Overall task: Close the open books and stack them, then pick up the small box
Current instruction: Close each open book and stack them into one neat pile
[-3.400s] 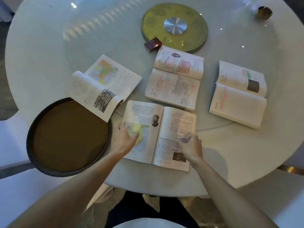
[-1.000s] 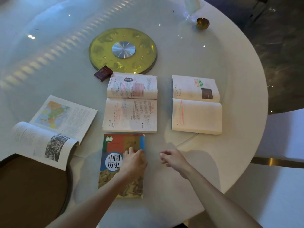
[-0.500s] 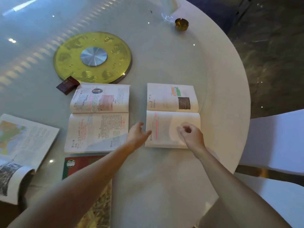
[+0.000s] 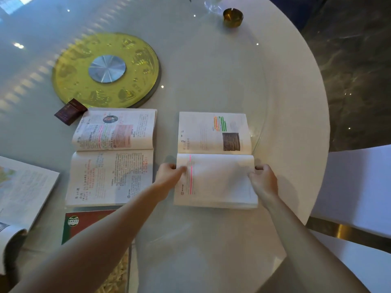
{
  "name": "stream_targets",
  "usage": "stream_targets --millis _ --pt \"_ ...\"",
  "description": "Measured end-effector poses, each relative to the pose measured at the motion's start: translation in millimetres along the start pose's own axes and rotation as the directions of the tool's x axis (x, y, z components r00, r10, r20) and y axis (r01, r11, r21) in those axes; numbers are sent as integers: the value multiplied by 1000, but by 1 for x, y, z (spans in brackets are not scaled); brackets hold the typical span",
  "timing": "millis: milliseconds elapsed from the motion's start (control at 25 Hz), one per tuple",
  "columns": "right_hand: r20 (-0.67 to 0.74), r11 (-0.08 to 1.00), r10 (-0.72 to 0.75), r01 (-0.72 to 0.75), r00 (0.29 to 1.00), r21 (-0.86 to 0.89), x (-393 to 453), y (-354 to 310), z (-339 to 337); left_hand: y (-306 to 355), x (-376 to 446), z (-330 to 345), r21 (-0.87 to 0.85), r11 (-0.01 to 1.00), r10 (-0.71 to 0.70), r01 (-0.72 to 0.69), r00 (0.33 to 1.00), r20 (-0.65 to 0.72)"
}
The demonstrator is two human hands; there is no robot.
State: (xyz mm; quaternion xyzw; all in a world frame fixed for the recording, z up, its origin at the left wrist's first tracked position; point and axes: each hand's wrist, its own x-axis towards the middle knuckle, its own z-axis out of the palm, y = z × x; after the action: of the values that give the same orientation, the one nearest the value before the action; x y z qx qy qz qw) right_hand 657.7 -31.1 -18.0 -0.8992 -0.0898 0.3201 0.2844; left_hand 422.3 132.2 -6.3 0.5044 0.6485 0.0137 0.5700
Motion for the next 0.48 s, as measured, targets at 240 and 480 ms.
stream_targets --millis 240,480 --pt "379 904 38 -194 925 381 -23 -8 -43 -6 -11 -30 -263 956 -104 133 988 118" --pt "433 599 73 -387 898 701 -5 -24 -25 9 -2 -29 -671 693 -105 262 959 265"
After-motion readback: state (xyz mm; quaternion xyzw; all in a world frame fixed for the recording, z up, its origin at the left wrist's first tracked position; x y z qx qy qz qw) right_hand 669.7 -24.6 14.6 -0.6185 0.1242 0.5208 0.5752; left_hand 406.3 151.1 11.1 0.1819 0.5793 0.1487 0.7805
